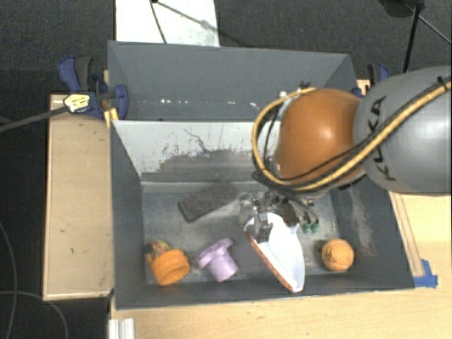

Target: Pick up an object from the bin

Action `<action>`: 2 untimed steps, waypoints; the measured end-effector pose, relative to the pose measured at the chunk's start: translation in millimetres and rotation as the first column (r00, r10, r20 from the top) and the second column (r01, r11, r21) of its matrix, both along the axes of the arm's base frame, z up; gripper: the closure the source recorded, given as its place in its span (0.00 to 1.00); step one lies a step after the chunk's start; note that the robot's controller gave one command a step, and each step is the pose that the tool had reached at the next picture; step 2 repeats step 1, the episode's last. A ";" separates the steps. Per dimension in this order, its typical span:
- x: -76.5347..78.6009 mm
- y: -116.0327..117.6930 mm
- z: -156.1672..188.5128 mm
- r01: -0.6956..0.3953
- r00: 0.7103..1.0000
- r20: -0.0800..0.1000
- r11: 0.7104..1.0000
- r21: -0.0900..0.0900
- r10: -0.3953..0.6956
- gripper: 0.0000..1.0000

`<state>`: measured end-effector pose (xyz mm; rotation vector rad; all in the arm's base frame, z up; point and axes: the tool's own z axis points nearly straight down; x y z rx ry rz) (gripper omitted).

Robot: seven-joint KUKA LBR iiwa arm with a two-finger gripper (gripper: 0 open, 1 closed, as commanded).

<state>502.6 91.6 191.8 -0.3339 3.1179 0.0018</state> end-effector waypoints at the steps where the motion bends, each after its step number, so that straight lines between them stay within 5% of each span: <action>1: 7.1 -3.5 30.8 0.003 1.000 -0.006 1.000 -0.001 -0.003 1.00; 2: 7.1 -3.5 30.8 0.003 1.000 -0.006 1.000 -0.001 -0.003 1.00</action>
Offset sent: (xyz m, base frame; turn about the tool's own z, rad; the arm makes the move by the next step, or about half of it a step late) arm 0.0169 -0.0092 0.0733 -0.0021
